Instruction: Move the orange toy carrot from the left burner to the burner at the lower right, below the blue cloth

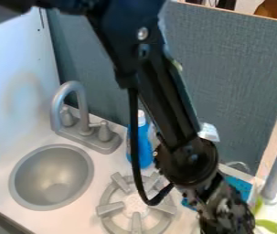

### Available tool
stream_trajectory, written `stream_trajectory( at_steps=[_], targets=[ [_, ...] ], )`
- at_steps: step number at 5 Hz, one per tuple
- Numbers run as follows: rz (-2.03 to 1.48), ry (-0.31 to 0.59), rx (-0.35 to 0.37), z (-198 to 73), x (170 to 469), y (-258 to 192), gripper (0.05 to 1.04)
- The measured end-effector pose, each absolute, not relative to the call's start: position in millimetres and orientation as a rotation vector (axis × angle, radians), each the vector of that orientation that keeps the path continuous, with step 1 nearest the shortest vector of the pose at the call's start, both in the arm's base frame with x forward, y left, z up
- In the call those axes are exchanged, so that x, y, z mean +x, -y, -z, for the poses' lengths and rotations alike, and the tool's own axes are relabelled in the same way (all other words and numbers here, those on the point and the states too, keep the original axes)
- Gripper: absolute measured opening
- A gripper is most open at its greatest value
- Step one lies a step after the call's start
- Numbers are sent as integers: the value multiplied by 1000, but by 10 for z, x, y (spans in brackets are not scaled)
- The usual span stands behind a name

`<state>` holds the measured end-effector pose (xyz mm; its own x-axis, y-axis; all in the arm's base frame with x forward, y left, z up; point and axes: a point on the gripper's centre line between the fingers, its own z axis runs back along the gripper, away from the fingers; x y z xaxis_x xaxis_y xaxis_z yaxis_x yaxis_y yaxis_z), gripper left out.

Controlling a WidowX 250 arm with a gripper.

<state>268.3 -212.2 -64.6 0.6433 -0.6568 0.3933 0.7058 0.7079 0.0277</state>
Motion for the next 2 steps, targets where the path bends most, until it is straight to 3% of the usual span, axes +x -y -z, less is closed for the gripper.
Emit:
stream_trajectory(
  at_steps=[2],
  targets=[
    [758,419,-137,816,2969,2156,630]
  ],
)
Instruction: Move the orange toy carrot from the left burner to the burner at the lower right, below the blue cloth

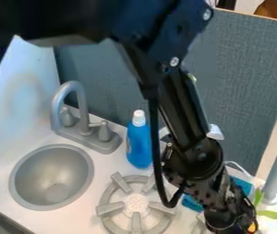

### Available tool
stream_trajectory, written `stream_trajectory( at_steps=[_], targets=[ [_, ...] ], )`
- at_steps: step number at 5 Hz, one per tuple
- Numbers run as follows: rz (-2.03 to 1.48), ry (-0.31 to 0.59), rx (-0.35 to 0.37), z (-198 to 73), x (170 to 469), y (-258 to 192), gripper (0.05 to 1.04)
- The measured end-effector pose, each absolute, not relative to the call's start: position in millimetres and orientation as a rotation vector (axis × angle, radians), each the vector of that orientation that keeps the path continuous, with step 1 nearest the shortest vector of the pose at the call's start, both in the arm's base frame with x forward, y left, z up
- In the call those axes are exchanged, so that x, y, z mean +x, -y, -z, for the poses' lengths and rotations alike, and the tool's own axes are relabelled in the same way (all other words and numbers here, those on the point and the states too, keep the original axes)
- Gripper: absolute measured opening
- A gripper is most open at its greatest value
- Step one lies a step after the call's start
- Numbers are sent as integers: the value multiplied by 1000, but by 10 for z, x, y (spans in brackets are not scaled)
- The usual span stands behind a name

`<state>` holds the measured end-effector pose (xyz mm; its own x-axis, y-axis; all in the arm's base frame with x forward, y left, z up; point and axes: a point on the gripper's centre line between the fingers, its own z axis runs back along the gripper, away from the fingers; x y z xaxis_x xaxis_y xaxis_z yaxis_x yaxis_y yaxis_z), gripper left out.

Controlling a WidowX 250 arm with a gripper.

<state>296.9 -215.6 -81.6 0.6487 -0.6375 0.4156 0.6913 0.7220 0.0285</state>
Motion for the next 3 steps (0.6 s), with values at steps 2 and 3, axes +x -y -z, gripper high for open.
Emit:
stream_trajectory(
  at_steps=[2,3],
  targets=[
    [743,402,-146,854,2923,2079,1014],
    [710,444,-189,529,2870,2039,1009]
  ],
)
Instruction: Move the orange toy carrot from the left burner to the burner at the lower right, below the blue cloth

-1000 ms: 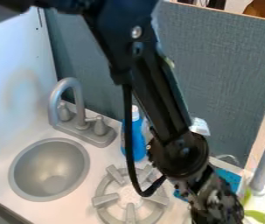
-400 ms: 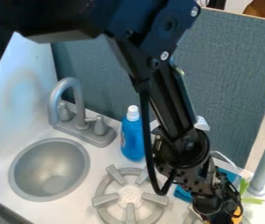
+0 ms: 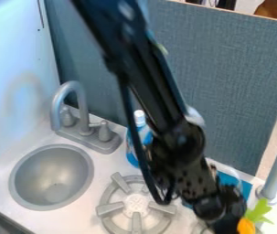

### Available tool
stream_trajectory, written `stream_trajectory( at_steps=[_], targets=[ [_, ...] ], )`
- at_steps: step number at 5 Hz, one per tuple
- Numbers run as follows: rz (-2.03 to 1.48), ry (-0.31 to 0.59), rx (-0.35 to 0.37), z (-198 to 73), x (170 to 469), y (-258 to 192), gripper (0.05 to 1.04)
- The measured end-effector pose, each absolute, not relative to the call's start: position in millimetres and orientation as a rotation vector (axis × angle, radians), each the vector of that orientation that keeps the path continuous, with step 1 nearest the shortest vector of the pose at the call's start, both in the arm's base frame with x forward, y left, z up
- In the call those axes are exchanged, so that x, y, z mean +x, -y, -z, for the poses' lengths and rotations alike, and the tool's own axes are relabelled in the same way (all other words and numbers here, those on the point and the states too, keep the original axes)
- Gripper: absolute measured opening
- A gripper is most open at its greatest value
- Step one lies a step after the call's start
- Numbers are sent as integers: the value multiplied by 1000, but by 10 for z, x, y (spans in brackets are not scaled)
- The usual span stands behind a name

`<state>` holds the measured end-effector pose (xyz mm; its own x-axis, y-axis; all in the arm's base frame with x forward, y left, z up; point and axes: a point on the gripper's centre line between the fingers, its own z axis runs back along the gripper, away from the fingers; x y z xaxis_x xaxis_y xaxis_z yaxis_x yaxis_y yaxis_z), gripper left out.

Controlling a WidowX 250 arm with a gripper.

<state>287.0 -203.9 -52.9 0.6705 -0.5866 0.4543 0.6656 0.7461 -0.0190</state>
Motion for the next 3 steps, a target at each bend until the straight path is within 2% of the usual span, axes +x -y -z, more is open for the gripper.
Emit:
stream_trajectory(
  at_steps=[1,2,3],
  targets=[
    [655,512,-256,14,2858,1864,1006],
    [606,473,-270,-499,2720,1593,1004],
    [543,381,-115,-790,2511,1181,1004]
  ],
)
